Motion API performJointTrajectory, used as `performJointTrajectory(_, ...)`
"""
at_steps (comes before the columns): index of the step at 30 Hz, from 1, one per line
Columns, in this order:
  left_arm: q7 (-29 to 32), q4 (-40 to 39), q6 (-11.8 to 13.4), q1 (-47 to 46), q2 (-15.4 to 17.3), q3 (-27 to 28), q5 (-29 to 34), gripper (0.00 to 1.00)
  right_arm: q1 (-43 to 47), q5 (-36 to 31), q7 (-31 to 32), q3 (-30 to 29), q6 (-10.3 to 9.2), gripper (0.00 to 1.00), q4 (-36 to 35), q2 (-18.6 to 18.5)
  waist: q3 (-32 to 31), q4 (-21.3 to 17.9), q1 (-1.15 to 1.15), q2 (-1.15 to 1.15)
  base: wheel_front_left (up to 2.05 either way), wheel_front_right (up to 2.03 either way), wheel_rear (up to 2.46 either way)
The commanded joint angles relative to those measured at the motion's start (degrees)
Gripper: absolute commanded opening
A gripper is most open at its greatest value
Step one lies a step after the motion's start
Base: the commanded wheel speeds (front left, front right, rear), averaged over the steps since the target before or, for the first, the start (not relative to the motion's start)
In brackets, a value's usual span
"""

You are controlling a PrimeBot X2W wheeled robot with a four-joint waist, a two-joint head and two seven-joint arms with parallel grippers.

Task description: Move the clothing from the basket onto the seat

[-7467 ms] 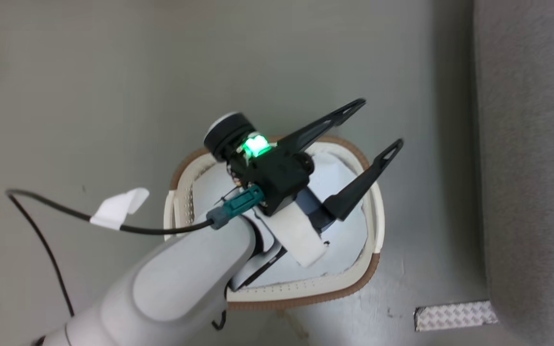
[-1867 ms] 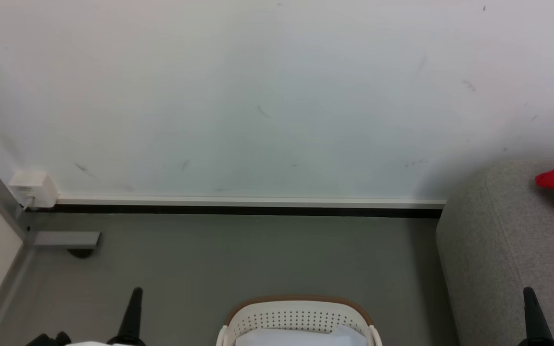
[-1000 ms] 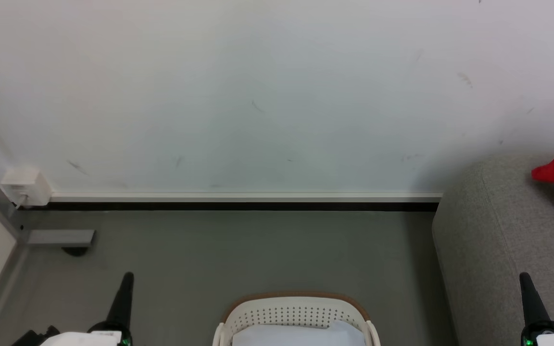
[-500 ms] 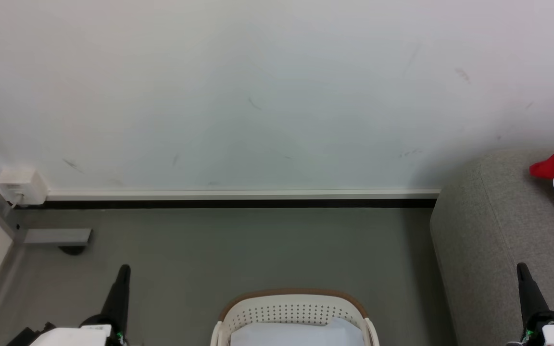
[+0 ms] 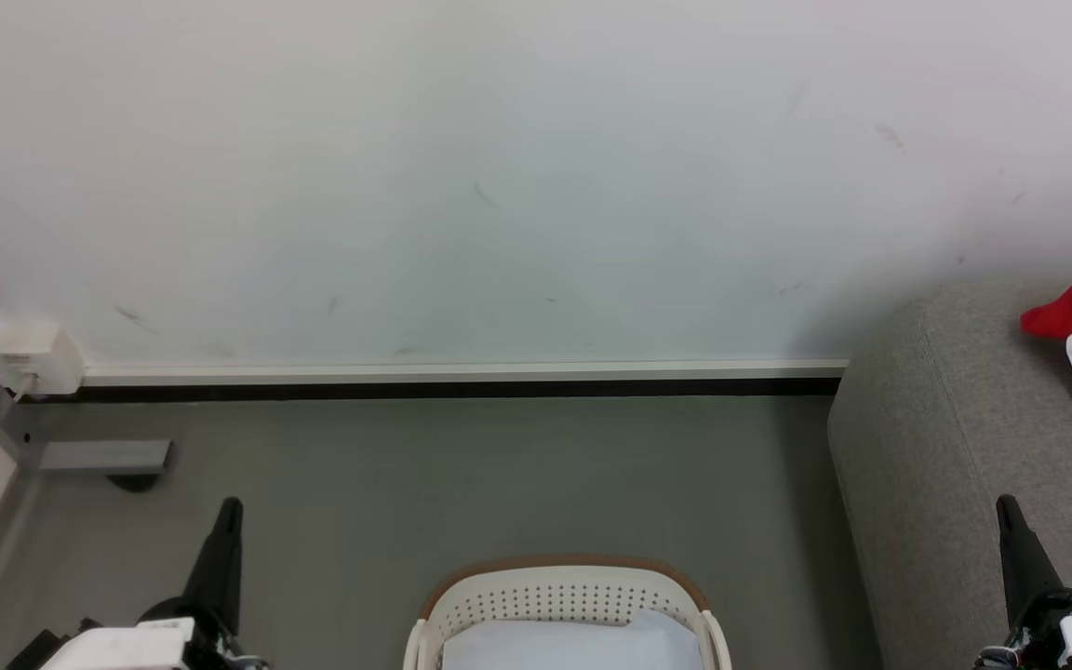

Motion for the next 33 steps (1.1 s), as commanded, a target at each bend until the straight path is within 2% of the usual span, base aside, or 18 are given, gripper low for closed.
performJointTrajectory(1, 0.38, -0.28, -0.36, -0.6, 0.11, 0.35, -1.23, 0.0, -0.84, 1.4, 0.22, -0.03, -0.12, 0.0, 0.19, -0.43, 0.06, -0.04, 0.0, 0.0, 0.0, 0.0, 0.0)
performJointTrajectory(33, 0.47, -0.32, -0.37, -0.61, 0.11, 0.38, -1.72, 0.0, -0.95, 1.61, 0.42, -0.01, -0.12, 0.0, 0.2, -0.41, 0.11, -0.09, 0.0, 0.0, 0.0, 0.0, 0.0)
